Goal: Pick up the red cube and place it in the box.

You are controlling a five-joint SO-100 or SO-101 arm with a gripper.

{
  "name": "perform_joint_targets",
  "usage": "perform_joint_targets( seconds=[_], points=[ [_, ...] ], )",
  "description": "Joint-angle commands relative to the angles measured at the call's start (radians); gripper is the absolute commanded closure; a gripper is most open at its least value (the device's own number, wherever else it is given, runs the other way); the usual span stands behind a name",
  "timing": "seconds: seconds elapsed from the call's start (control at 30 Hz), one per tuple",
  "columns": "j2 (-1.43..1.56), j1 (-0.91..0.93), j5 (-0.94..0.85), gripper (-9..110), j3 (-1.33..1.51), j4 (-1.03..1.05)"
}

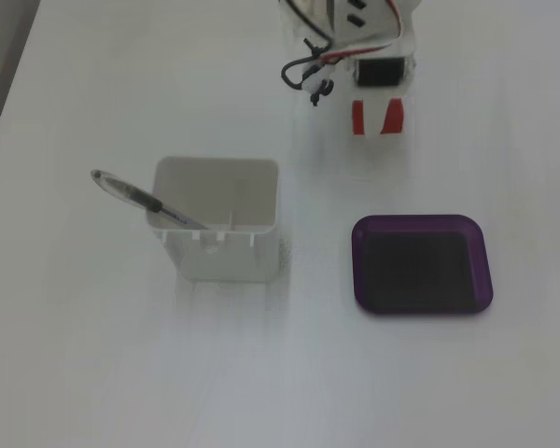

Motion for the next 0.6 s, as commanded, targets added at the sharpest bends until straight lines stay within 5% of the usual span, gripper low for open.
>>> perform_joint_targets(
  seconds=[0.0,0.57],
  points=[
    [0.121,-0.048,0.009,102,-0.015,0.069],
    [0.169,-0.199,0.172,102,-0.028,0.037]
  ],
)
